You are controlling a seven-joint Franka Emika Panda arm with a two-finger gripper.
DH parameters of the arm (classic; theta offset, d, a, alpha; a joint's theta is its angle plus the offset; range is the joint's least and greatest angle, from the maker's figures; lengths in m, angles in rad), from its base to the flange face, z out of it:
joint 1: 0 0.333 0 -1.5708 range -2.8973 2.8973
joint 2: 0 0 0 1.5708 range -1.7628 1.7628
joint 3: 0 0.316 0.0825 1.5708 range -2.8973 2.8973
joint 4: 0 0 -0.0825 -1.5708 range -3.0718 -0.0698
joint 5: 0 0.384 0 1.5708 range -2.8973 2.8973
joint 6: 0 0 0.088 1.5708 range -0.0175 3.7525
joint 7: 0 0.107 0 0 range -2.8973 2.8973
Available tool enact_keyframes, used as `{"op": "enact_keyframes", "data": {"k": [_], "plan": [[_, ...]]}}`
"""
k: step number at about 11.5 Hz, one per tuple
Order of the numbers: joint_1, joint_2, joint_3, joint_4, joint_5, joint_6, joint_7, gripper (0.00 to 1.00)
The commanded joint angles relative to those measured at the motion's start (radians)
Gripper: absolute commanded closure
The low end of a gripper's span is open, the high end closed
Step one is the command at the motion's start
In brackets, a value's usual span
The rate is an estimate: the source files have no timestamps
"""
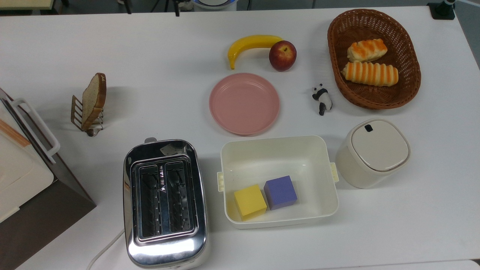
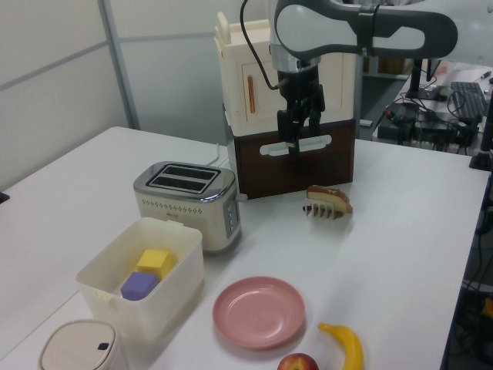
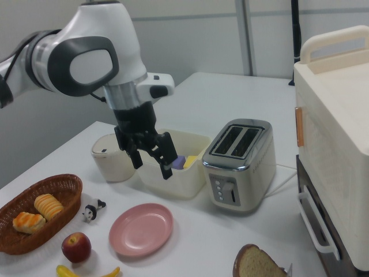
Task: Put the bread in the toaster
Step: 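Move the gripper over to the bread slice in the wooden rack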
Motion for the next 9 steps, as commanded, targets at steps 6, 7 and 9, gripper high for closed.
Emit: {"op": "enact_keyframes", "data": {"k": [6, 7, 9], "plan": [[-0.080, 0.009, -0.002, -0.244, -0.134, 0.253, -0.183, 0.00], [-0.095, 0.042, -0.002, -0.250, -0.149, 0.286, -0.189, 0.00], [-0.131, 0.108, -0.002, -0.250, -0.198, 0.373, -0.190, 0.04]]}}
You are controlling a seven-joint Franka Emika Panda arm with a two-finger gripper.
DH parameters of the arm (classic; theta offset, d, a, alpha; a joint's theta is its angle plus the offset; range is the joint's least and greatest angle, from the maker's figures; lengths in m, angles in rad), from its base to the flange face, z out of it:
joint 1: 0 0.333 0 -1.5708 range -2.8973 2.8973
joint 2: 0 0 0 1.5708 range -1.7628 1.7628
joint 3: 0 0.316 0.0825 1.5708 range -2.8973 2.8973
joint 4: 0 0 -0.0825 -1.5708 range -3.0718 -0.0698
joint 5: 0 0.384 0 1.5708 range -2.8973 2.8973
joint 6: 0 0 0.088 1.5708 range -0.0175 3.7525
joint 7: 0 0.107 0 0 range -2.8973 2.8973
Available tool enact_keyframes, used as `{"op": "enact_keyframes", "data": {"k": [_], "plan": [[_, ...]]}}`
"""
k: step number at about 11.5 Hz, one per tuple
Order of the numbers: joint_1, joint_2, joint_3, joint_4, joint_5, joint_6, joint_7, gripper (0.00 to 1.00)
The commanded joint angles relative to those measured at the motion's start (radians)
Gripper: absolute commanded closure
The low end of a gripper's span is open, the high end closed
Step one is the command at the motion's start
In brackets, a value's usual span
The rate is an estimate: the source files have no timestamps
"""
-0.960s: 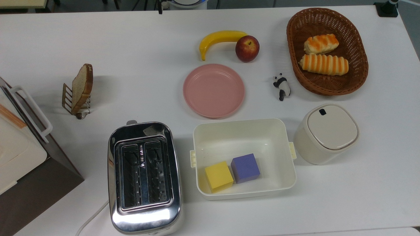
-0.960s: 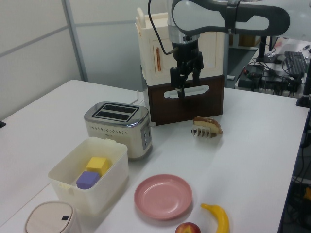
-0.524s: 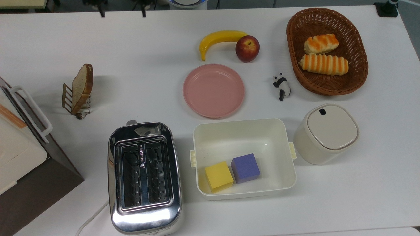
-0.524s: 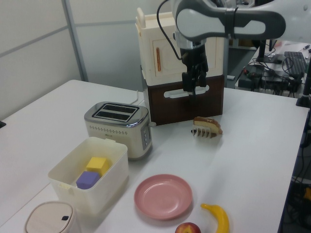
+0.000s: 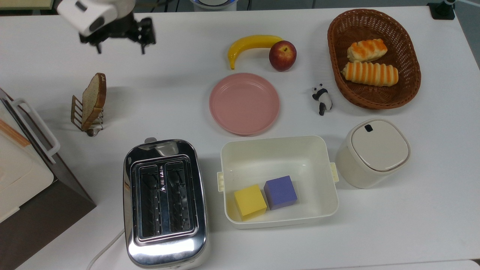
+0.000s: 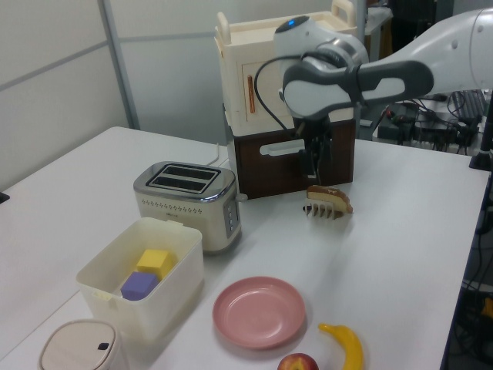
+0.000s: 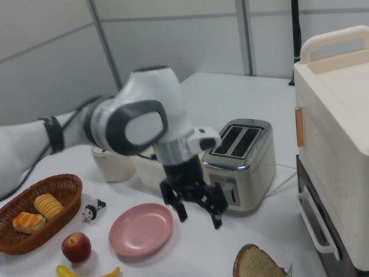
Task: Put the bread in the toaster
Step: 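Move the gripper over to the bread slice in the wooden rack, then lower the gripper and close it on the bread slice's crust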
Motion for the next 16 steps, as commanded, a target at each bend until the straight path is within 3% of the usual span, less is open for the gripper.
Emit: {"op": "enact_keyframes", "data": {"k": [1, 3, 5, 11, 13, 16], "plan": [[-0.056, 0.079, 0.000, -0.025, -0.075, 0.129, -0.025, 0.09], [-0.098, 0.154, 0.000, -0.023, -0.140, 0.203, -0.025, 0.24], [-0.115, 0.188, 0.000, -0.022, -0.163, 0.240, -0.027, 0.51], [-0.115, 0.172, 0.000, -0.012, -0.157, 0.231, -0.027, 0.57], [-0.115, 0.167, 0.000, -0.003, -0.154, 0.229, -0.027, 0.71], [-0.116, 0.156, 0.000, 0.009, -0.149, 0.228, -0.025, 0.80]]}}
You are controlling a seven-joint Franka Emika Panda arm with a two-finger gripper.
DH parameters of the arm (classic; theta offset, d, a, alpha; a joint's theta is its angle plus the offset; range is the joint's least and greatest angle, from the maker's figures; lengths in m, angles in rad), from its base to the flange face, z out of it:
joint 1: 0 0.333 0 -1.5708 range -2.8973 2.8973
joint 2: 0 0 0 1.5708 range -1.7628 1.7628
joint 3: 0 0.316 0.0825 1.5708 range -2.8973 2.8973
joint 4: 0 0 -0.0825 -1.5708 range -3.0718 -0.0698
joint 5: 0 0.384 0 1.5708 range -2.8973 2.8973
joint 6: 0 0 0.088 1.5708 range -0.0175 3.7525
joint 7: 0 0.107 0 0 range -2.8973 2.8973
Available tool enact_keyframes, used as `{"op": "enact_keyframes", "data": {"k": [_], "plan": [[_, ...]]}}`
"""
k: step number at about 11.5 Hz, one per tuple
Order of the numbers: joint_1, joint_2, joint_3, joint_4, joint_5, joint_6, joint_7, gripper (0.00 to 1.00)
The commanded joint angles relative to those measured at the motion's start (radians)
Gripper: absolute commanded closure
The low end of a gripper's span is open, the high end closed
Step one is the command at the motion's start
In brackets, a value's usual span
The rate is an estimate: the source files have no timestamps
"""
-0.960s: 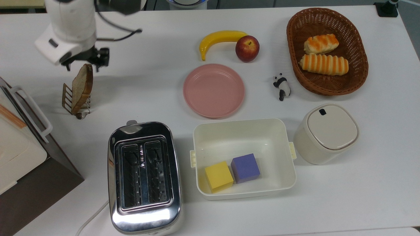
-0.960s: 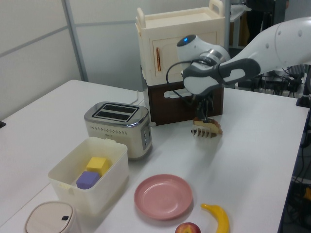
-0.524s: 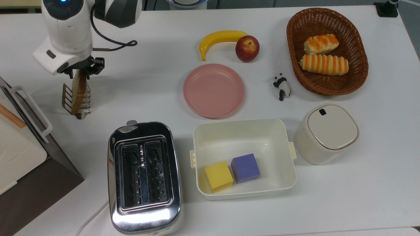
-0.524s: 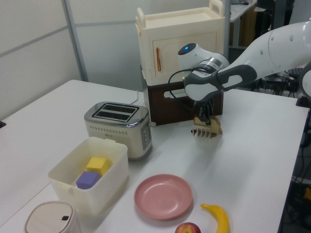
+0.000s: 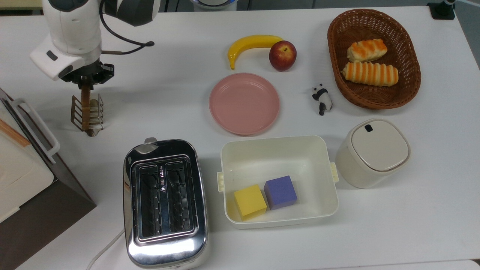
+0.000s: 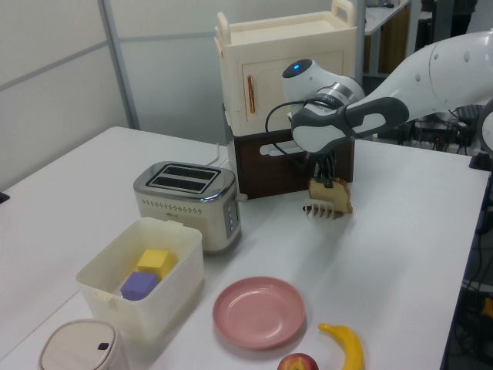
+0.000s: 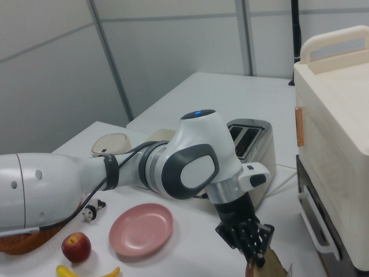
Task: Put the bread in the toaster
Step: 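Lower the gripper and close it on the bread slice's crust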
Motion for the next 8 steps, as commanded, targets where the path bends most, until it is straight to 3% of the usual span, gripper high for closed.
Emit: {"op": "enact_keyframes", "data": {"k": [1, 3, 8], "plan": [[0.002, -0.039, -0.002, -0.011, 0.002, 0.000, -0.017, 0.85], [0.003, -0.053, -0.002, 0.010, 0.016, -0.003, -0.011, 0.85], [0.017, -0.067, 0.014, 0.122, 0.131, -0.069, -0.010, 0.85]]}}
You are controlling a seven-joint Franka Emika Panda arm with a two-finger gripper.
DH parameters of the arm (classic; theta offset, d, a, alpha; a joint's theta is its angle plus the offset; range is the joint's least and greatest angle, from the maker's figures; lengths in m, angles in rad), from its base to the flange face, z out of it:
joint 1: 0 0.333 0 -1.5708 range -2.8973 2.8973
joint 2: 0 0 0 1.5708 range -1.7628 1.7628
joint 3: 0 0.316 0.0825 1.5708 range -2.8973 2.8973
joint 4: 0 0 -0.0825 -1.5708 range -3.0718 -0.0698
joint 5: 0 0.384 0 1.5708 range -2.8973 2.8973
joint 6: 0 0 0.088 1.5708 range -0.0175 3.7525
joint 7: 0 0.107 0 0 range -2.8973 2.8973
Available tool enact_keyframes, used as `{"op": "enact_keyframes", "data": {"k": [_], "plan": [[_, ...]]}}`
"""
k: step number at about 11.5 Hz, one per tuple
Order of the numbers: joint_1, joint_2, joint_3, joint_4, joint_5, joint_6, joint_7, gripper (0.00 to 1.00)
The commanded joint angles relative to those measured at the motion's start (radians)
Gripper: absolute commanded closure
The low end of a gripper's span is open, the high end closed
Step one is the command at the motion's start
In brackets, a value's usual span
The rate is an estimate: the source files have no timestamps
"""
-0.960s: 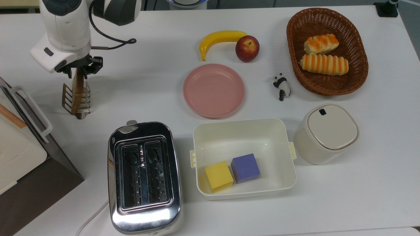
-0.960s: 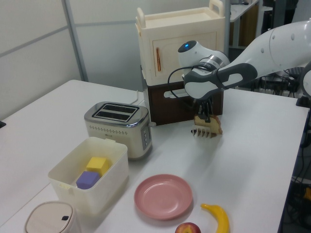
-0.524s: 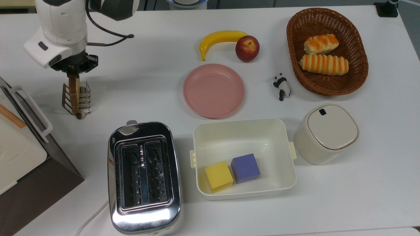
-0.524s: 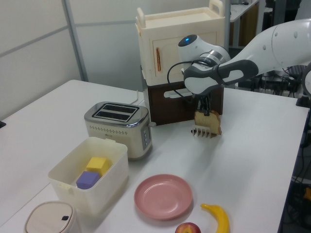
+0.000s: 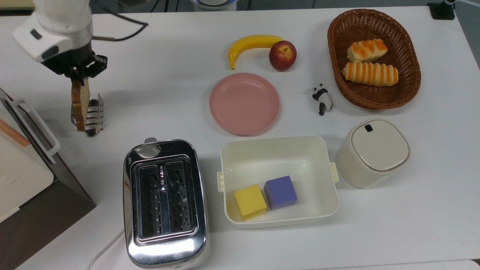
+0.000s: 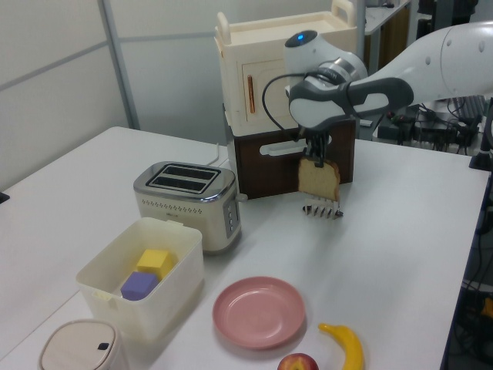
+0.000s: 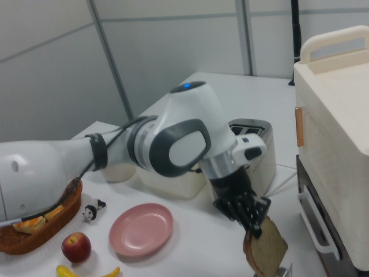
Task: Put the bread in the toaster
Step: 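Lift the bread slice up out of the rack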
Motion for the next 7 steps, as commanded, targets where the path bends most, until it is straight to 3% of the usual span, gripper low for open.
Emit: {"op": "enact_keyframes", "data": {"k": [1, 5, 7], "plan": [[0.022, -0.026, 0.006, 0.088, 0.108, -0.080, -0.010, 0.85], [0.077, -0.036, 0.005, 0.219, 0.227, -0.174, -0.002, 0.85], [0.095, -0.052, 0.008, 0.224, 0.247, -0.154, 0.000, 0.85]]}}
